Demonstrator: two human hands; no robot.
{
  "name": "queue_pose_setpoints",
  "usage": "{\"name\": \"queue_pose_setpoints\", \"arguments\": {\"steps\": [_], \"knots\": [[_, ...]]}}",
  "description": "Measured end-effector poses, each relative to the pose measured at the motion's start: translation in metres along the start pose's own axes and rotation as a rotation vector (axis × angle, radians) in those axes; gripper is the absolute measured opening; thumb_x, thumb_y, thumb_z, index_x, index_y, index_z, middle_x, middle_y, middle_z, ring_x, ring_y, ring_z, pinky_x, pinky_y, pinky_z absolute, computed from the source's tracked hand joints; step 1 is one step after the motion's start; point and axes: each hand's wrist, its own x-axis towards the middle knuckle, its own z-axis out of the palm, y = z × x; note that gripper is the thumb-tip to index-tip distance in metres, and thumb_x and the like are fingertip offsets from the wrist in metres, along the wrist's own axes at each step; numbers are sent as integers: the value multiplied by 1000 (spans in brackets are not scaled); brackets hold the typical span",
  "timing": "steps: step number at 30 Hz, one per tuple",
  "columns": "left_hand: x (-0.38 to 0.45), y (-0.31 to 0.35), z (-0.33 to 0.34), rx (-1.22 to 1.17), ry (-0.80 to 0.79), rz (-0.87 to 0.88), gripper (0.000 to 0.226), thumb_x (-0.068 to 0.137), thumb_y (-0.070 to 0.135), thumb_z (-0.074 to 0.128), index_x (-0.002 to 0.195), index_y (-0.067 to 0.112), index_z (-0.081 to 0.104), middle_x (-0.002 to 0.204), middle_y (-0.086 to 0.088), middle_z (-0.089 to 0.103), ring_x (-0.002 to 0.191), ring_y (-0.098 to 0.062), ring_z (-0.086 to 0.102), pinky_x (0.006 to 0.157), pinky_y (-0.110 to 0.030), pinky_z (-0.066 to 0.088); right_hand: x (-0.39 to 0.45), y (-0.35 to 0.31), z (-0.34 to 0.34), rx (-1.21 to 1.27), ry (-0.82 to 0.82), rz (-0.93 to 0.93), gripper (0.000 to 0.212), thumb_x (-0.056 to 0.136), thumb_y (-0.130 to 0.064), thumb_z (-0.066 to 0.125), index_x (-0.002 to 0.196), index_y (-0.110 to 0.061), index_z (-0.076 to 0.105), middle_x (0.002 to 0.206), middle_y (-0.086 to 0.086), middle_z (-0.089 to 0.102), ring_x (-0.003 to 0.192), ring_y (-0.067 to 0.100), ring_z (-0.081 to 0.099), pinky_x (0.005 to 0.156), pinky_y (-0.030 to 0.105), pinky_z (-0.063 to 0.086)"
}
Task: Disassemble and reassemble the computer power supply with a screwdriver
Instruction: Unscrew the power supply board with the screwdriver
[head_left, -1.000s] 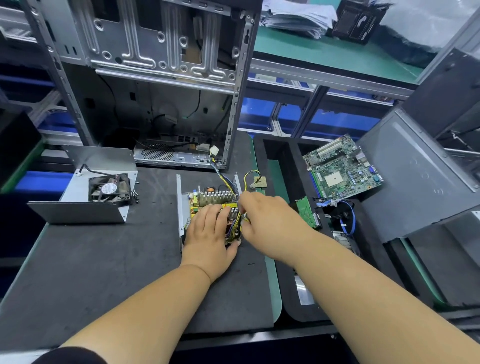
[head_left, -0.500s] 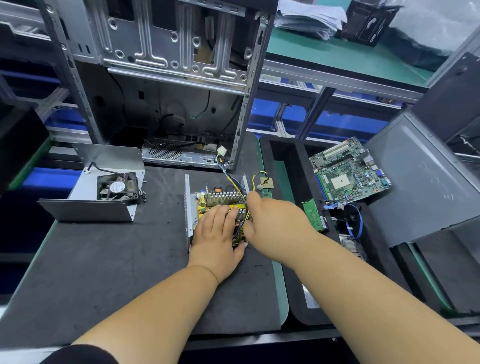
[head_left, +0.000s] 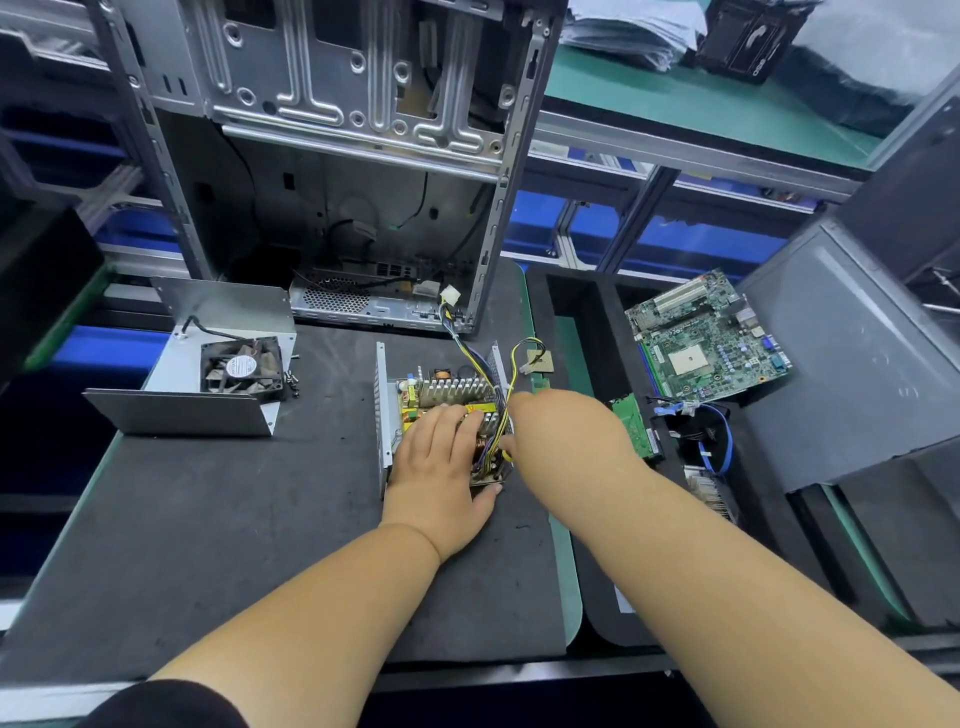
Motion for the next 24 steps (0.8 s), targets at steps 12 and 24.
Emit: {"name": "queue_pose_setpoints", "arguments": {"steps": [12,24], "knots": [[0,0,-1,32,35,-3,85,60,49,83,131,10,58,132,-9,58,128,-28,40,103,-49,45,-2,7,7,25,97,-25,21,99,-28,44,112,-15,36,96,4,57,71,28,44,66,36,27],[0,-1,1,13,32,1,85,62,47,81,134,9,56,134,-10,56,129,-28,37,107,-47,40,1,12,16,-98,156,79,31,102,-46,37,89,-19,45,64,-2,35,62,25,43,51,27,28]]}}
